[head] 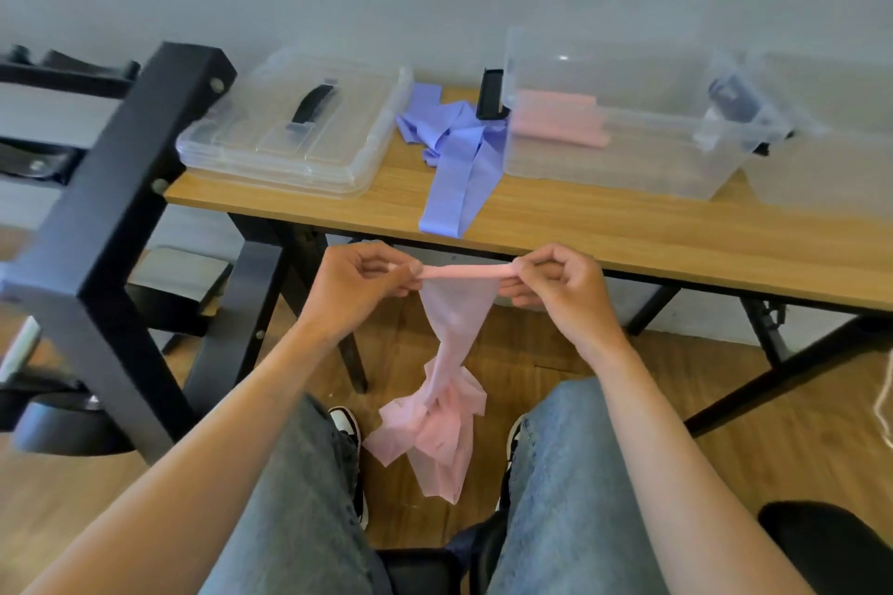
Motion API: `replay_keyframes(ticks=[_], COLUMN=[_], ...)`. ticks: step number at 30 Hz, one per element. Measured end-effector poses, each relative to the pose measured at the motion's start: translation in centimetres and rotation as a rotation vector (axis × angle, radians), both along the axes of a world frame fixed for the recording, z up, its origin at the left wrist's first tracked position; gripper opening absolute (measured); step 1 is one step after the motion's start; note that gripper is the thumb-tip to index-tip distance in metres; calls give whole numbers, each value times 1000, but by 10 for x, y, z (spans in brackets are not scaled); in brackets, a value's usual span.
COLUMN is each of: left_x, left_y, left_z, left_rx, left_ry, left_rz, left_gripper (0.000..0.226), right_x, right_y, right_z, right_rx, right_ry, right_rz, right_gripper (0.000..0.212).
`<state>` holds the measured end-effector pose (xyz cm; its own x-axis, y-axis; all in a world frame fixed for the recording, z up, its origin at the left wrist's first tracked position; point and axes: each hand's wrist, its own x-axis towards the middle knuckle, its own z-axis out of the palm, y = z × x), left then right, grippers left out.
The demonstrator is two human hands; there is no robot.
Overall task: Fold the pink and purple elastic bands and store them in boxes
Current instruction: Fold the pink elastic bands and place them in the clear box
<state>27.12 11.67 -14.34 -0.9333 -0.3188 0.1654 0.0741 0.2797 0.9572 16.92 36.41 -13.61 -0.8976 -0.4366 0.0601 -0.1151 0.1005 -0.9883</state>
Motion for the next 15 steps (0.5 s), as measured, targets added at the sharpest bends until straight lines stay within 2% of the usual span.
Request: replay_keyframes(ticks=[2, 6, 9, 11, 15], left_x=[0, 2, 5, 6, 2], left_y=[-3, -12, -15, -17, -20], left_z=[14, 42, 67, 86, 129], left_rx=[12, -201, -335, -430, -411], left_ry=[0, 0, -2, 29, 77], left_rz=[-20, -15, -44, -66, -47], left_gripper=[11, 28, 27, 23, 14], right_x=[-2, -10, -15, -16, -16], right_y=[3, 5, 5, 2, -4], right_z=[13, 37, 57, 74, 112], right_rx=[22, 152, 325, 368, 381], right_ry=[29, 122, 299, 379, 505], right_rz=[15, 43, 55, 57, 20], right_gripper=[7, 35, 21, 10, 4])
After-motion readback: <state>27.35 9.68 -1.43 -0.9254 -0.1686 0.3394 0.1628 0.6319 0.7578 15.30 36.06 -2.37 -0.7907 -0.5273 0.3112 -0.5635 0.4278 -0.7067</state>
